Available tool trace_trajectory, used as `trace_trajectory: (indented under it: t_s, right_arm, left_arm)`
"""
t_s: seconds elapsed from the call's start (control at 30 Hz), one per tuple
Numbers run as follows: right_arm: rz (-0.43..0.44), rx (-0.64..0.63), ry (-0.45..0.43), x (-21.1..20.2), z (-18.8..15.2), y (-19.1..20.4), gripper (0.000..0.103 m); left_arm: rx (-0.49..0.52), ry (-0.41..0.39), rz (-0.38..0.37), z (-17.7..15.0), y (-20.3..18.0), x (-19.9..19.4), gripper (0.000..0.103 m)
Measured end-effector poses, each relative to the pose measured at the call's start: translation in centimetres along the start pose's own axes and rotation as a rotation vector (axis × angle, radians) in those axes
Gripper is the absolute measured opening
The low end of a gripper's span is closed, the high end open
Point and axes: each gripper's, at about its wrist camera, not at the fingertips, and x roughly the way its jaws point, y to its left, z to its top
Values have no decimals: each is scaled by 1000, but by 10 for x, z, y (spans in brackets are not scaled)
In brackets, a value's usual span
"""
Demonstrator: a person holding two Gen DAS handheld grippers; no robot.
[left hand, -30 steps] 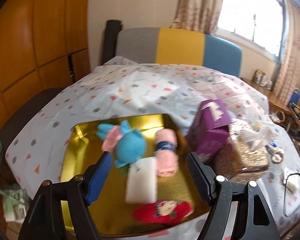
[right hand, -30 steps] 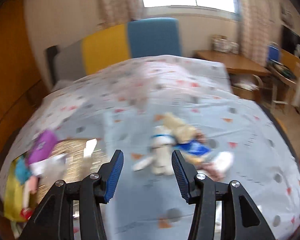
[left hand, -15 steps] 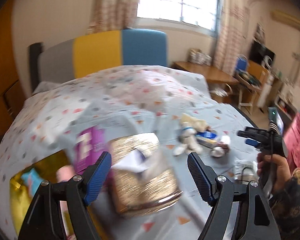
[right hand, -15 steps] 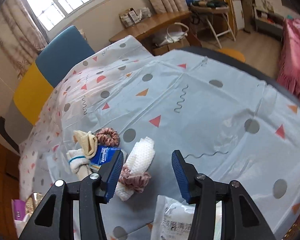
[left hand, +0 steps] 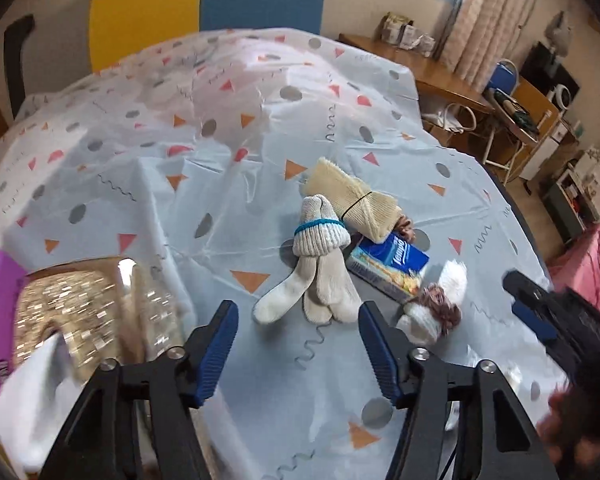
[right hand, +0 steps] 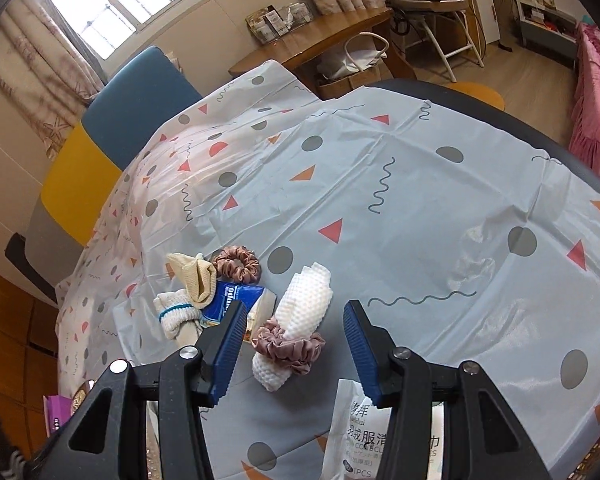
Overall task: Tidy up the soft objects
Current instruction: 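Move both grippers back toward the remaining items on the bed, then grasp the white knit glove with the left gripper while the right gripper grasps the beige mesh roll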
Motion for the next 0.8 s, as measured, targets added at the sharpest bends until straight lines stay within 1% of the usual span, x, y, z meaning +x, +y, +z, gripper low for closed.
trace_trajectory:
  t_s: [0.07,0.17,0.23,0.37,0.43,0.5,0.57,0.6,0.63,0.67,0.7,0.73,0.8]
  right_arm:
    - [17,5,7,0,0,1,51]
    - [34,8,13,0,1,3,51]
    - [56,23,24,1,1,2,51]
    - [77,35,27,0,0,1,51]
    - [85,41,26,0,1,0,51]
    - [91,42,29,0,1,1,51]
    - [88,40,31,1,1,1,51]
    - [88,39,33,2,1,2,51]
    - [88,34,33,2,1,2,51]
    - [87,29,31,2,1,3,51]
    - [84,24,26,2,0,3,51]
    - [82,21,22,1,1,3,51]
    - [83,6,15,1,1,5,51]
  left_arm:
    - [-17,17,13,9,-4,16,58]
    - [2,20,16,20,-16,30,58]
    - [21,16,38,28,-23,44,58]
    - [24,15,76,39,-20,71,55]
    - [16,29,77,43,-15,85,55]
    - [20,72,83,44,-11,99,55]
    - [22,102,107,40,-9,111,55]
    - [19,99,115,36,-7,114,55]
    - [25,66,130,33,-6,112,54]
    - [31,56,148,29,-6,110,47]
    - [29,54,145,27,-7,108,39]
    - [29,56,146,24,-8,104,26]
    - [12,69,136,16,-8,99,24]
